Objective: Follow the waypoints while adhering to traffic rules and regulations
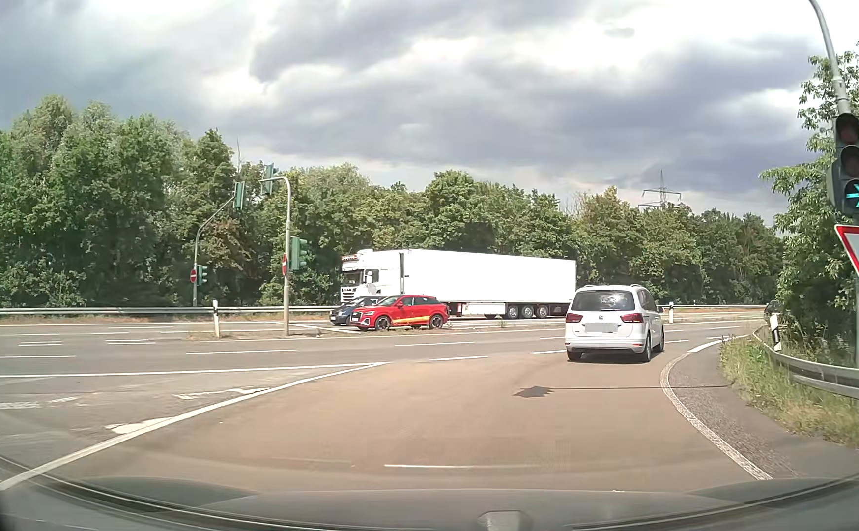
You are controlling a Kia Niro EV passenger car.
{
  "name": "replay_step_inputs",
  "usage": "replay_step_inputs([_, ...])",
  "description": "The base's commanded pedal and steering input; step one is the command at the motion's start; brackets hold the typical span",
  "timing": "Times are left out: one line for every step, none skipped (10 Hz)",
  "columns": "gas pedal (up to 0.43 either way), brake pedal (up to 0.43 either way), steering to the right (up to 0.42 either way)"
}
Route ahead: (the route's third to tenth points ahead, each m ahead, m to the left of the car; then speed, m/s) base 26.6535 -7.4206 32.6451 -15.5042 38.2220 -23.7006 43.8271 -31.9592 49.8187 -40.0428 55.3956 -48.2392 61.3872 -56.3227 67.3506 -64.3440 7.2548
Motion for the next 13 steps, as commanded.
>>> replay_step_inputs([0.087,0.037,0.099])
replay_step_inputs([0.087,0.037,0.103])
replay_step_inputs([0.087,0.037,0.106])
replay_step_inputs([0.087,0.037,0.109])
replay_step_inputs([0.087,0.037,0.115])
replay_step_inputs([0.087,0.037,0.121])
replay_step_inputs([0.087,0.037,0.128])
replay_step_inputs([0.087,0.037,0.133])
replay_step_inputs([0.087,0.037,0.136])
replay_step_inputs([0.087,0.037,0.138])
replay_step_inputs([0.087,0.037,0.139])
replay_step_inputs([0.087,0.037,0.14])
replay_step_inputs([0.087,0.037,0.14])
